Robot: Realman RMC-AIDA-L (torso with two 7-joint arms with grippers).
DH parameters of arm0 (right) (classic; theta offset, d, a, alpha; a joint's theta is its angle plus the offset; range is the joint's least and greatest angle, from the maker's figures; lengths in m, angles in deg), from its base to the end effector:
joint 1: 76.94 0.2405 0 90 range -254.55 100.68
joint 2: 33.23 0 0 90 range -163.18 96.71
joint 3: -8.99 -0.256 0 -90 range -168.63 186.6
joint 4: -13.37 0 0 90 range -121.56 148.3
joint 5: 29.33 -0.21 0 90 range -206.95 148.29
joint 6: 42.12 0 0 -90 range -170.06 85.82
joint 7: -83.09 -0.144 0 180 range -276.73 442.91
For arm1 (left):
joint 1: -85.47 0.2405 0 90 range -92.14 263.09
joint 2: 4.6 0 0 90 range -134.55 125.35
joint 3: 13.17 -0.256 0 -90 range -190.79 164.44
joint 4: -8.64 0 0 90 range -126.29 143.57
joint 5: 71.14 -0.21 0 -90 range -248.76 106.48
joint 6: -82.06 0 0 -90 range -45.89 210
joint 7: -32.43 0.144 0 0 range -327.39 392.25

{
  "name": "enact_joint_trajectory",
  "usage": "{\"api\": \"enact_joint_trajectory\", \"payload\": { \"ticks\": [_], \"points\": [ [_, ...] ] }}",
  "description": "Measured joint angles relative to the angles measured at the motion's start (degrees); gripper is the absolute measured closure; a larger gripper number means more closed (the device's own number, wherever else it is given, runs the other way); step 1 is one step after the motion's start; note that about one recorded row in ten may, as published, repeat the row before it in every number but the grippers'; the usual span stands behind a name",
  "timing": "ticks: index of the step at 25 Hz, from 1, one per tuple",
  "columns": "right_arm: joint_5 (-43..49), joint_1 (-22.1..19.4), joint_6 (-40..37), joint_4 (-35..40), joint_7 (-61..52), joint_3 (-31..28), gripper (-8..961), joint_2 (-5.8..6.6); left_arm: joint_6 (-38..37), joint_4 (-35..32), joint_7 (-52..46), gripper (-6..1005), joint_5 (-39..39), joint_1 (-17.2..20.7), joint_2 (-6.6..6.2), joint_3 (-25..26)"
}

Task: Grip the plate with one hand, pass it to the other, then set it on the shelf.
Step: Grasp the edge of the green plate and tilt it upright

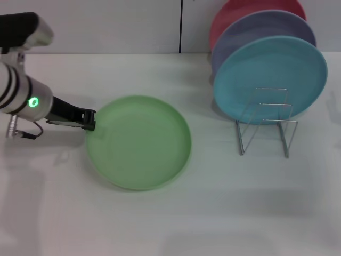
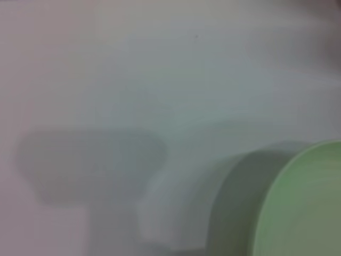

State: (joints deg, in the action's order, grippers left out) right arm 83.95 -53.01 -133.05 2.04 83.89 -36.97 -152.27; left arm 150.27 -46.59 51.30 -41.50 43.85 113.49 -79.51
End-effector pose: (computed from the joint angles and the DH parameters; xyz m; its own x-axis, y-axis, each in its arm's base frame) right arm 0.3053 0.3120 0.0472 0.6711 0.4629 -0.5792 -0.6900 0.1039 -0.7164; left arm -0.2218 0.4165 0.0040 0.4459 0.8709 0.2067 0.8109 -0.2953 -0.5052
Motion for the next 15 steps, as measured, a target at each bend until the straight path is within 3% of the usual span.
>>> {"api": "enact_joint_trajectory", "payload": {
  "ticks": [9, 15],
  "points": [
    [0.3, -0.2, -0.4, -0.3, -3.2, 0.7, 260, -0.15, -3.2, -4.3, 9.6, 970, 12.2, 8.6, 0.03, 3.6],
    [0.4, -0.2, -0.5, -2.6, -3.2, 4.5, 261, -0.24, -8.4, -4.2, 22.3, 970, 25.7, 15.5, 0.3, 5.8]
  ]
}}
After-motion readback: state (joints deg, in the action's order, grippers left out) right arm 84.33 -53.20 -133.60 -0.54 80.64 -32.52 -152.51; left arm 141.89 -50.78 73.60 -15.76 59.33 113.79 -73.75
